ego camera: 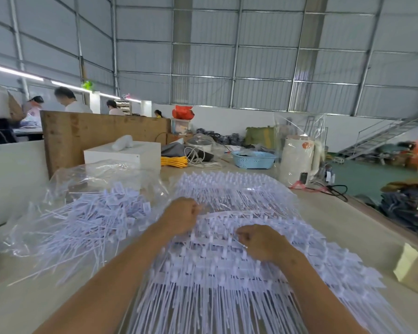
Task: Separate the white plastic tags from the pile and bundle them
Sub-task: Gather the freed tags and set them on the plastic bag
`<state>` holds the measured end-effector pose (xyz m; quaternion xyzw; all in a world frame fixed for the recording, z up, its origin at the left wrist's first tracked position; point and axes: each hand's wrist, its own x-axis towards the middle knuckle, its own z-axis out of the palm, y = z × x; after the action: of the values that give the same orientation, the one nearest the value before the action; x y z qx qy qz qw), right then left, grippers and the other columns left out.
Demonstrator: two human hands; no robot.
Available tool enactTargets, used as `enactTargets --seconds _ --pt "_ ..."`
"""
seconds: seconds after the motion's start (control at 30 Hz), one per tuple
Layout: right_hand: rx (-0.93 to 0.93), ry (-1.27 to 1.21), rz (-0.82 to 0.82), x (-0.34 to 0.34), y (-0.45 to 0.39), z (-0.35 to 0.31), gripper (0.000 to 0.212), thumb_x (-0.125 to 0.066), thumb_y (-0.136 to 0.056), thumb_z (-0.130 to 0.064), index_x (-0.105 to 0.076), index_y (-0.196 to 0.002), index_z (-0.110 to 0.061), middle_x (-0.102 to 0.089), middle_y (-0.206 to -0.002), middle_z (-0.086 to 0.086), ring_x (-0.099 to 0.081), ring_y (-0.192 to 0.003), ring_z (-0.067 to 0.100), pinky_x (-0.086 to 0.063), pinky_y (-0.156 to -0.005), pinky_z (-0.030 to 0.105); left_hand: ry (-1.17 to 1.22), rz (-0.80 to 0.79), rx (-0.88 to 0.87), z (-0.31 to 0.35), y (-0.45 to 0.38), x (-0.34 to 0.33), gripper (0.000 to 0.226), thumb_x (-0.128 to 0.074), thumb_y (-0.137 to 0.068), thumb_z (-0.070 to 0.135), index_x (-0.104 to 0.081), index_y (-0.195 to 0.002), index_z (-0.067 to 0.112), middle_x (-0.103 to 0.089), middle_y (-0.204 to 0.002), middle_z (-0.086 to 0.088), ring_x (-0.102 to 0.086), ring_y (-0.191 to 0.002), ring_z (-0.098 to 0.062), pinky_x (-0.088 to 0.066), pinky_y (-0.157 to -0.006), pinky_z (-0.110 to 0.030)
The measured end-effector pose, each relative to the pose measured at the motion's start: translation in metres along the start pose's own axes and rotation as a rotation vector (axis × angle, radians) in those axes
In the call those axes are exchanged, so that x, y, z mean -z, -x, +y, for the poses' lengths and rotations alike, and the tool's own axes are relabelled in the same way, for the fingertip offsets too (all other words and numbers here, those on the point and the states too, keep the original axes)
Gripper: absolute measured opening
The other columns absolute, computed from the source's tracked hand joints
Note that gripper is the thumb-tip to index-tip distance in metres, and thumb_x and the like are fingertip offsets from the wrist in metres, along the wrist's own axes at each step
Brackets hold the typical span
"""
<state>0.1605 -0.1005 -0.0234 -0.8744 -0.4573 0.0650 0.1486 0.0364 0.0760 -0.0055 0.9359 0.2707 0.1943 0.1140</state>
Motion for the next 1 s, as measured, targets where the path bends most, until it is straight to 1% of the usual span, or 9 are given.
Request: enactTargets --seconds 0.13,0.3,0.47,0.57,0.63,0.7,0.77,0.87,1.0 --pt "-0.007 0.046 0.044 0.003 0.003 -0.005 0.029 -0.041 -0.097 -0.03 -0.061 -0.117 -0.028 -0.058 -0.126 -0.002 -0.054 -0.112 0.025 -0.037 -0.103 0.05 -0.19 -0.205 0.248 -0.02 -0.006 -0.002 0.048 -0.033 -0.1 0.046 -0.058 -0.106 0.005 -0.06 -0.106 -0.012 -0.057 -0.105 -0.028 -0.043 -0.096 -0.04" --pt "-0.003 0.001 0.124 0.003 0.007 -0.005 0.023 -0.047 -0.095 -0.031 -0.066 -0.108 -0.029 -0.064 -0.114 -0.004 -0.057 -0.105 0.022 -0.043 -0.098 0.045 -0.114 -0.138 0.184 -0.024 -0.01 -0.005 0.038 -0.041 -0.099 0.04 -0.058 -0.096 0.006 -0.059 -0.09 -0.011 -0.059 -0.093 -0.026 -0.042 -0.075 -0.031" --pt "0.006 -0.012 0.161 0.004 0.011 -0.004 0.024 -0.046 -0.094 -0.033 -0.067 -0.107 -0.031 -0.062 -0.113 -0.01 -0.057 -0.105 0.017 -0.042 -0.097 0.045 -0.24 -0.135 0.357 -0.029 -0.007 -0.009 0.061 -0.033 -0.093 0.062 -0.054 -0.114 0.008 -0.046 -0.136 -0.017 -0.049 -0.12 -0.033 -0.043 -0.096 -0.041" --pt "0.044 -0.041 0.132 0.008 0.01 -0.002 0.024 -0.048 -0.093 -0.027 -0.067 -0.109 -0.026 -0.064 -0.117 -0.006 -0.059 -0.102 0.016 -0.047 -0.092 0.035 -0.193 -0.147 0.332 -0.034 -0.008 -0.005 0.056 -0.037 -0.094 0.059 -0.054 -0.077 0.009 -0.061 -0.086 -0.007 -0.06 -0.086 -0.02 -0.045 -0.071 -0.026" --pt "0.065 -0.057 0.087 0.012 0.01 0.0 0.025 -0.049 -0.093 -0.023 -0.067 -0.111 -0.022 -0.062 -0.121 -0.002 -0.059 -0.104 0.016 -0.047 -0.087 0.027 -0.135 -0.225 0.331 -0.032 -0.005 0.001 0.057 -0.037 -0.095 0.057 -0.058 -0.079 0.007 -0.052 -0.066 -0.002 -0.054 -0.066 -0.014 -0.04 -0.066 -0.024" --pt "0.071 -0.081 0.017 0.019 0.012 0.003 0.027 -0.051 -0.094 -0.026 -0.064 -0.117 -0.021 -0.057 -0.13 -0.001 -0.055 -0.114 0.016 -0.041 -0.09 0.023 -0.105 -0.333 0.341 -0.029 -0.001 0.007 0.064 -0.034 -0.094 0.059 -0.065 -0.096 0.003 -0.058 -0.075 -0.005 -0.06 -0.077 -0.019 -0.043 -0.073 -0.026" --pt "0.071 -0.092 -0.034 0.028 0.016 0.003 0.037 -0.054 -0.093 -0.037 -0.057 -0.126 -0.02 -0.05 -0.137 -0.001 -0.049 -0.123 0.016 -0.035 -0.094 0.022 -0.137 -0.383 0.33 -0.024 0.004 0.014 0.071 -0.032 -0.094 0.061 -0.062 -0.113 0.0 -0.064 -0.106 -0.013 -0.061 -0.103 -0.025 -0.044 -0.087 -0.028" --pt "0.045 -0.11 -0.025 0.046 0.025 -0.003 0.05 -0.059 -0.087 -0.048 -0.052 -0.129 -0.023 -0.044 -0.14 -0.001 -0.044 -0.124 0.016 -0.032 -0.093 0.023 -0.211 -0.365 0.259 -0.014 0.011 0.029 0.075 -0.033 -0.094 0.061 -0.047 -0.132 -0.002 -0.05 -0.138 -0.015 -0.051 -0.123 -0.026 -0.039 -0.097 -0.029" --pt "-0.014 0.092 -0.28 0.059 0.036 -0.018 0.073 -0.073 -0.073 -0.054 -0.045 -0.134 -0.028 -0.042 -0.139 -0.003 -0.046 -0.12 0.017 -0.038 -0.092 0.027 -0.336 -0.306 0.19 -0.007 0.024 0.043 0.059 -0.042 -0.095 0.053 -0.052 -0.123 0.002 -0.058 -0.123 -0.012 -0.056 -0.11 -0.025 -0.041 -0.084 -0.028"
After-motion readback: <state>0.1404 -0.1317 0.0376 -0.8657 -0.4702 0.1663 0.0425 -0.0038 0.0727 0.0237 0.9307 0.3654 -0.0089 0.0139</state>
